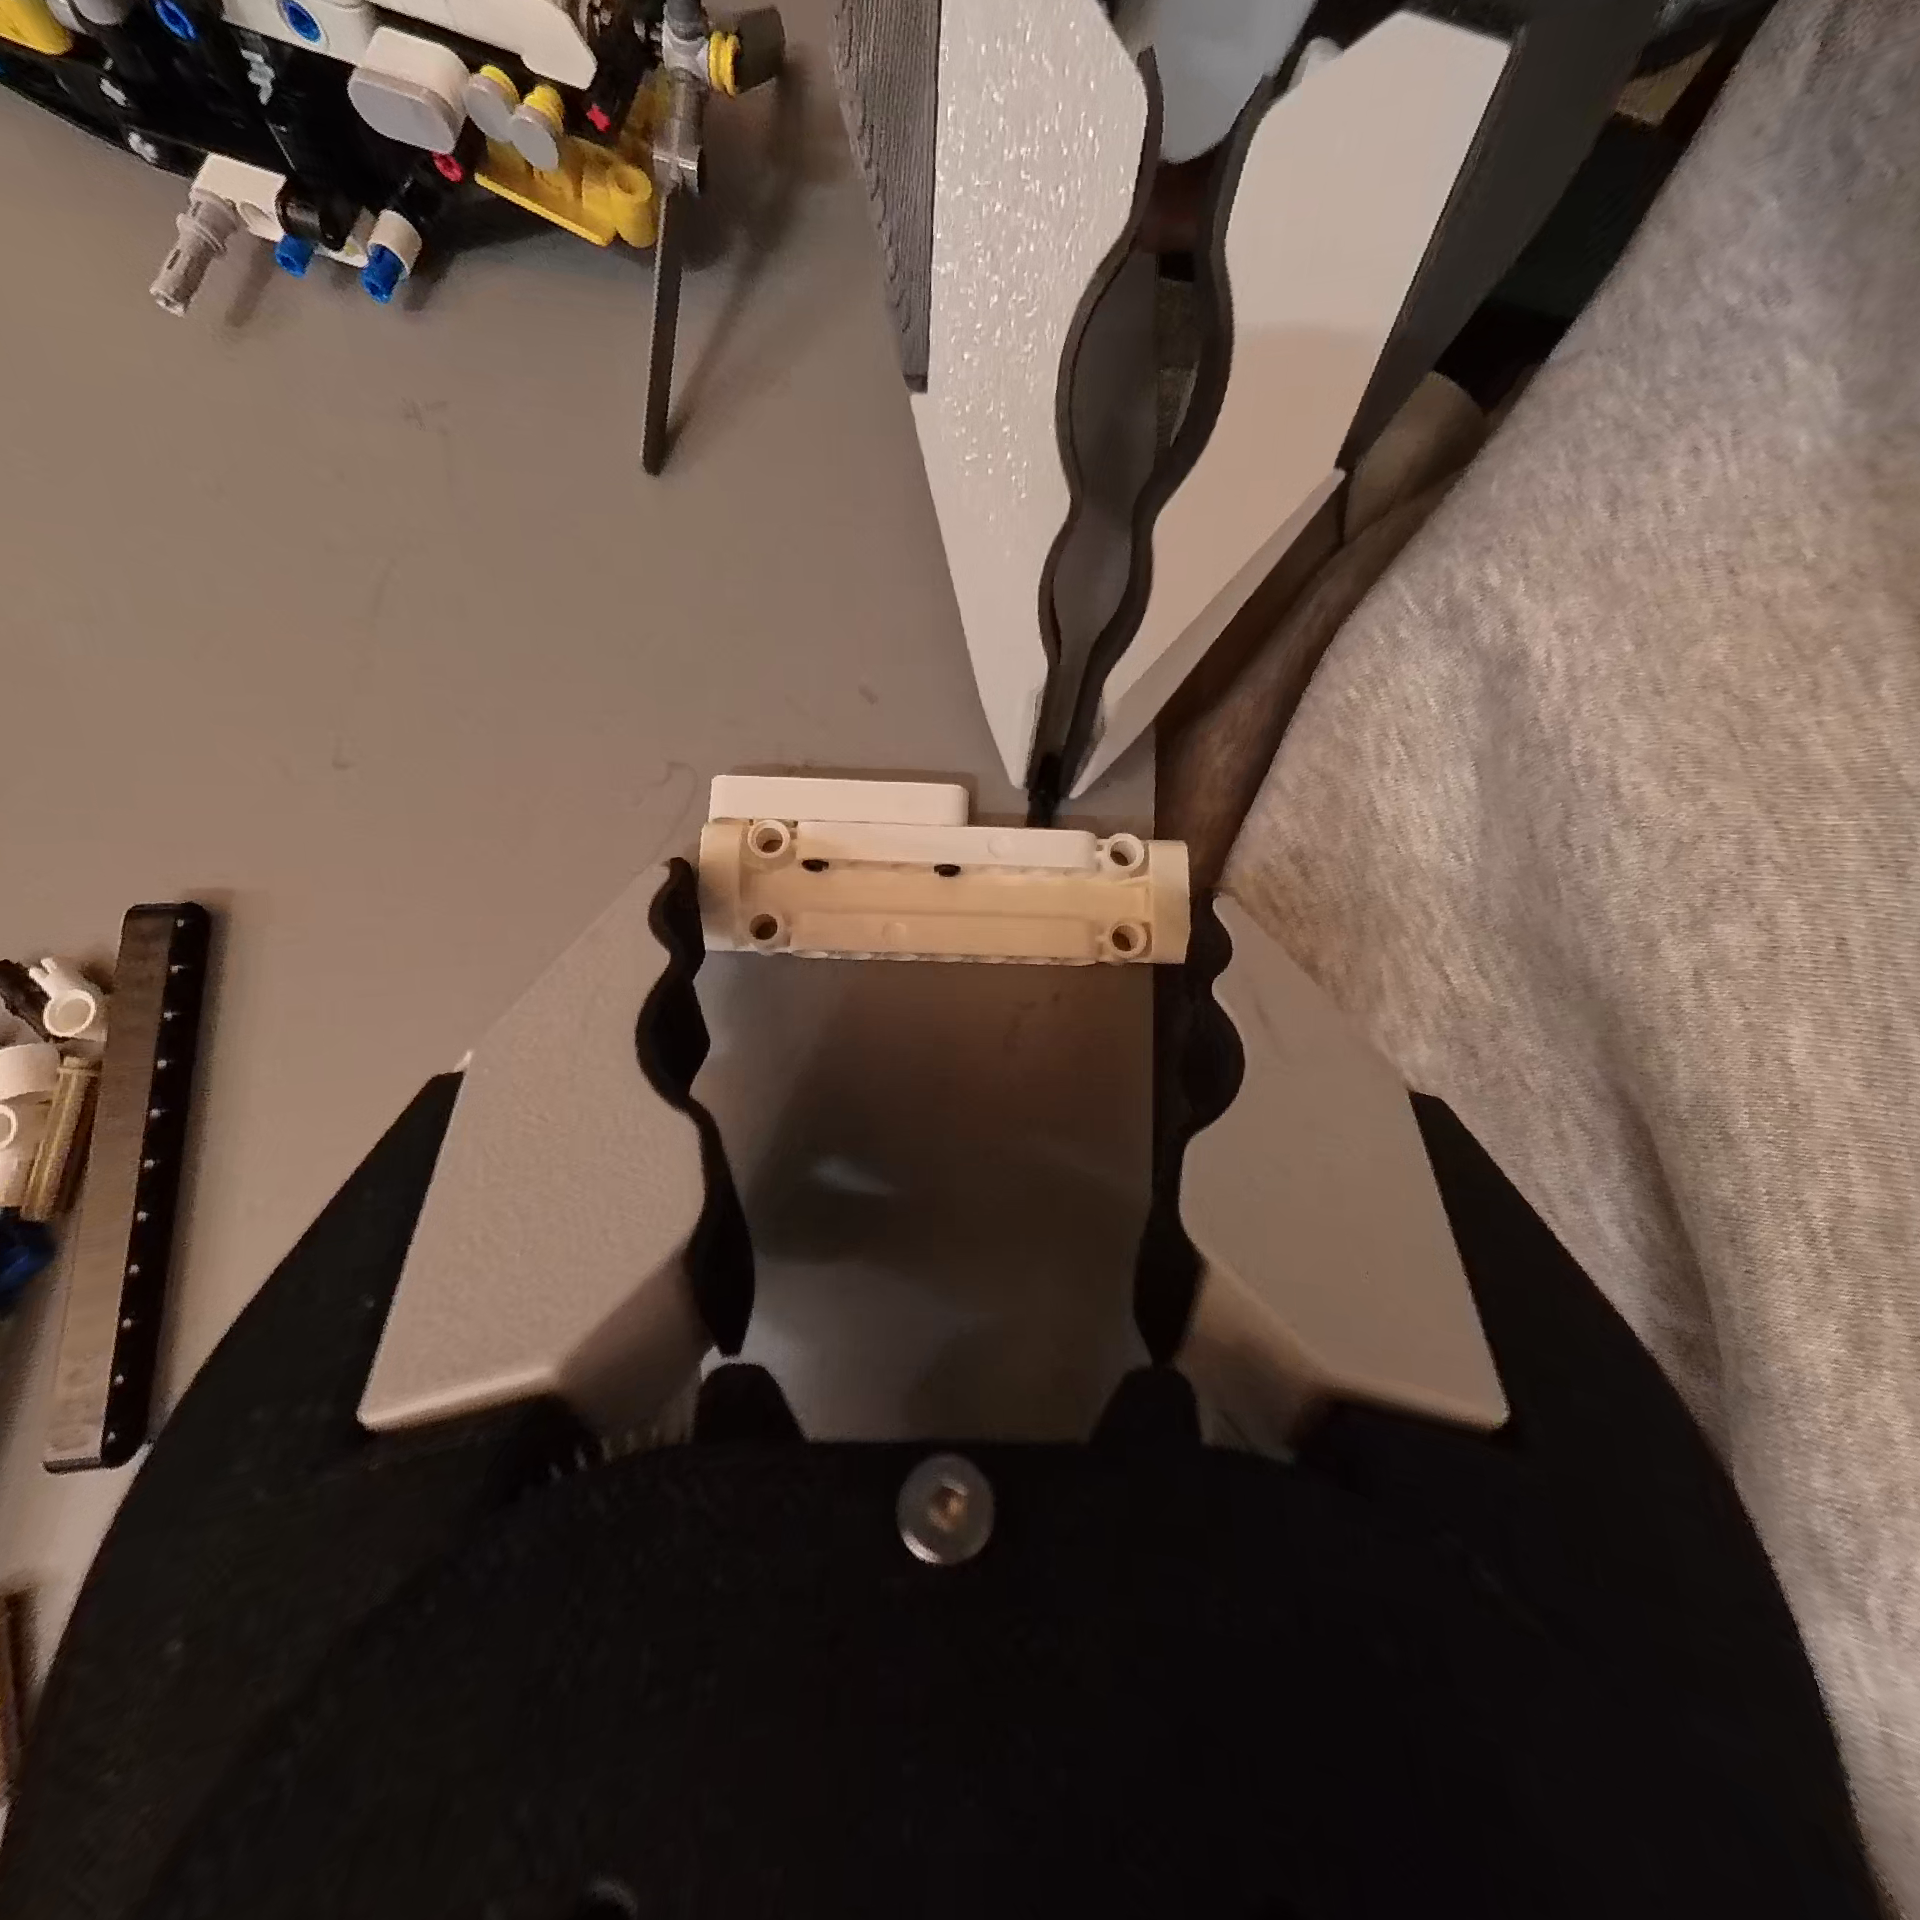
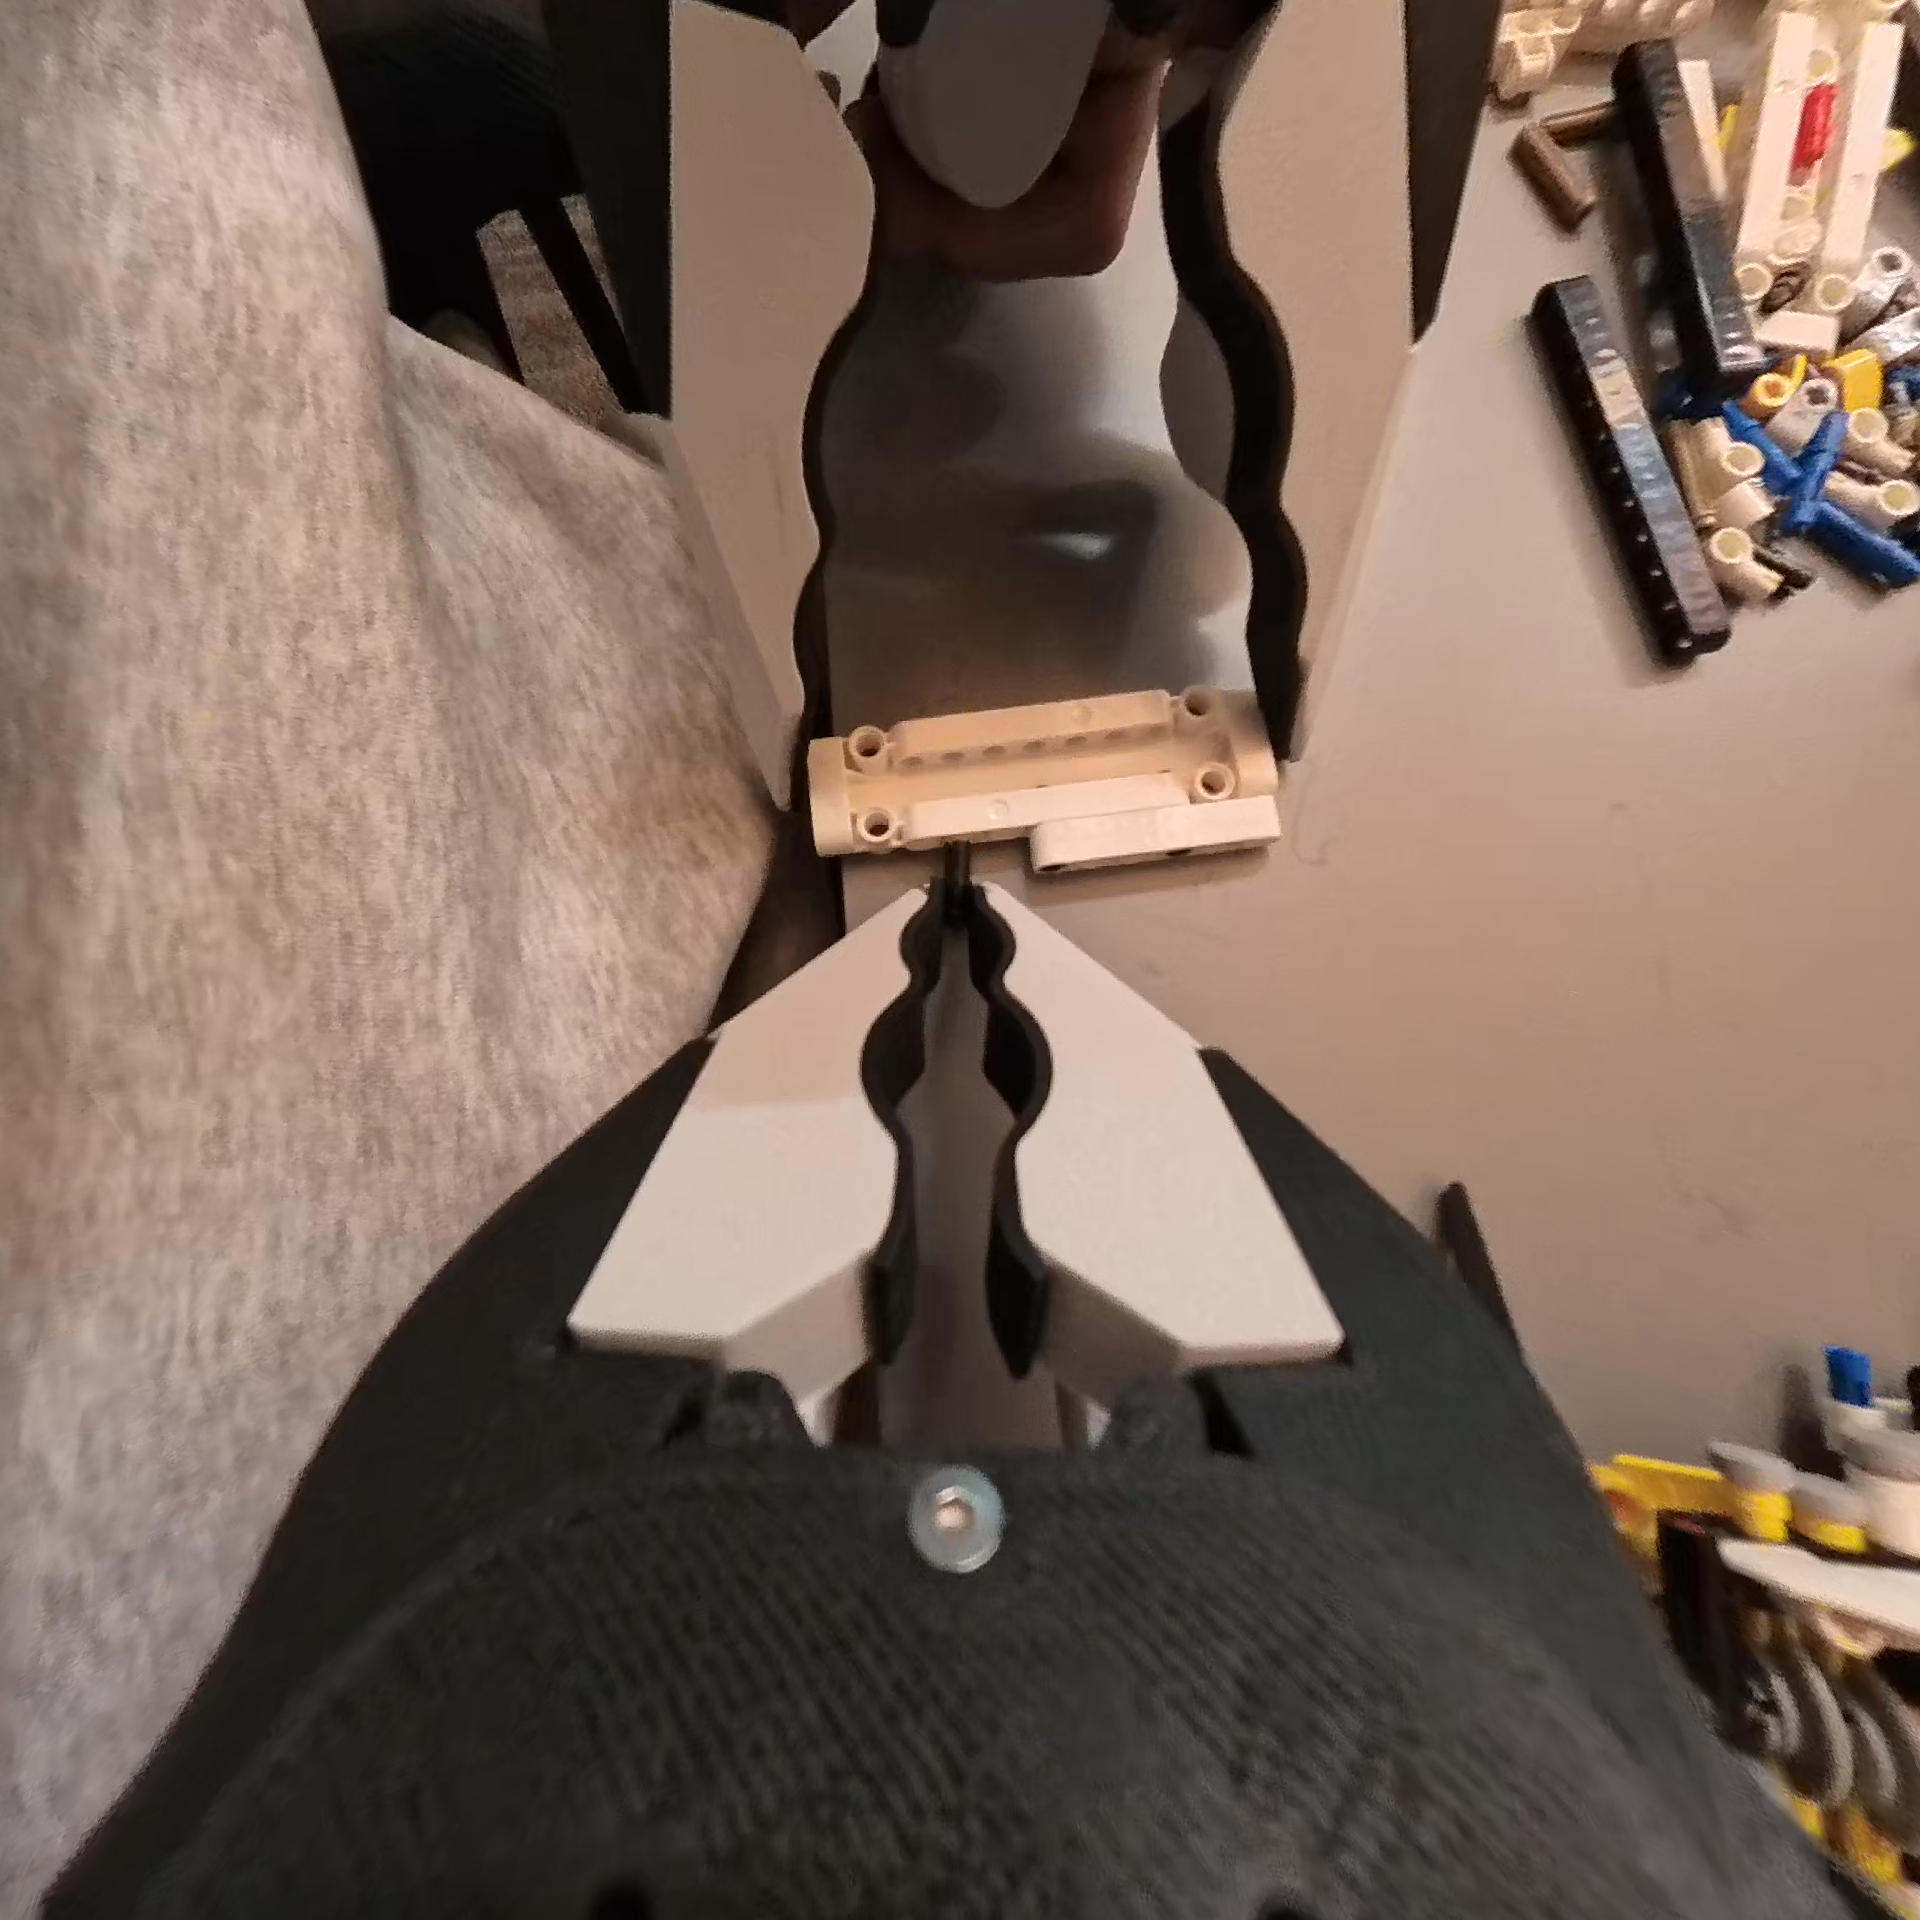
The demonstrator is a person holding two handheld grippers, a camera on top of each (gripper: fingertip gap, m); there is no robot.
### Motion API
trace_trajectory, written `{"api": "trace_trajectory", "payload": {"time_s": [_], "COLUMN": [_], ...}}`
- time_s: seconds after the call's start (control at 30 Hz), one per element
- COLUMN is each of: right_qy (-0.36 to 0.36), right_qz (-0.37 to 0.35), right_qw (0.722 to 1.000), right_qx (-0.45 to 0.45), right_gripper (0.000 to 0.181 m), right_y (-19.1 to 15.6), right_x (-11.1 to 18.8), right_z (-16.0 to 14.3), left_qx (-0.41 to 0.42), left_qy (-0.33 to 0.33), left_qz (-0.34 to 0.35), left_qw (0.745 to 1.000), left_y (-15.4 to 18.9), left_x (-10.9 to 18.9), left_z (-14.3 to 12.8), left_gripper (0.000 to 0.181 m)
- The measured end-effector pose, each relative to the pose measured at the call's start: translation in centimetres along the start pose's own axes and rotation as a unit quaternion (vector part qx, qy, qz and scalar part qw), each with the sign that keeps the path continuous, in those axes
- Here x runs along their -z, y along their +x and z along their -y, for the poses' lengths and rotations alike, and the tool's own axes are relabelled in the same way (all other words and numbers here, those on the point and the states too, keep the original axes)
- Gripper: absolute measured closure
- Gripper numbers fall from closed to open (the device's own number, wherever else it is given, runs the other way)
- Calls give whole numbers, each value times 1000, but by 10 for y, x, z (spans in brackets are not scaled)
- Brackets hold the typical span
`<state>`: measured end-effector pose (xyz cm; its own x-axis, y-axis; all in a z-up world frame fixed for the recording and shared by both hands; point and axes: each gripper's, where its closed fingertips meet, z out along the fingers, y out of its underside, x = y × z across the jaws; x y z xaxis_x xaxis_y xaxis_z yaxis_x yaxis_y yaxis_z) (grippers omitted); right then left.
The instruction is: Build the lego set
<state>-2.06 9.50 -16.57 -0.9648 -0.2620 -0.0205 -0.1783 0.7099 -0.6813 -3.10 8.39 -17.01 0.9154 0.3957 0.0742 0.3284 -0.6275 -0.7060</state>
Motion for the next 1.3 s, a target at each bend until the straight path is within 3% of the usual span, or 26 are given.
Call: {"api": "trace_trajectory", "payload": {"time_s": [0.27, 0.5, 0.63, 0.9, 1.03, 1.1, 1.13, 1.2, 1.3], "right_qy": [-4, -43, -63, -31, 37, -29, -15, 26, 42], "right_qz": [-7, -62, -64, 16, 99, 6, -1, 9, -33], "right_qw": [999, 983, 977, 997, 994, 998, 999, 1000, 997], "right_qx": [40, 165, 192, 74, -23, 47, 50, -8, -54], "right_gripper": [180, 179, 179, 181, 181, 181, 181, 181, 181], "right_y": [2, 4, 5, 4, -12, 7, 8, 13, 34], "right_x": [-1, -1, -1, 1, -1, -7, -1, 19, 42], "right_z": [1, 1, 1, 6, 31, 14, 17, 22, 8], "left_qx": [-3, 3, 2, 7, -9, -27, -23, -11, -1], "left_qy": [-2, -1, -1, -1, -3, -6, -6, -3, -2], "left_qz": [7, 2, 4, 4, -5, -10, -10, -4, 5], "left_qw": [1000, 1000, 1000, 1000, 1000, 1000, 1000, 1000, 1000], "left_y": [-1, -1, -2, -2, 7, 14, 13, 9, 3], "left_x": [-1, -1, -1, -2, -13, -20, -20, -17, -14], "left_z": [0, 0, 0, 1, 11, 16, 16, 14, 12], "left_gripper": [89, 90, 90, 91, 89, 88, 88, 88, 88]}}
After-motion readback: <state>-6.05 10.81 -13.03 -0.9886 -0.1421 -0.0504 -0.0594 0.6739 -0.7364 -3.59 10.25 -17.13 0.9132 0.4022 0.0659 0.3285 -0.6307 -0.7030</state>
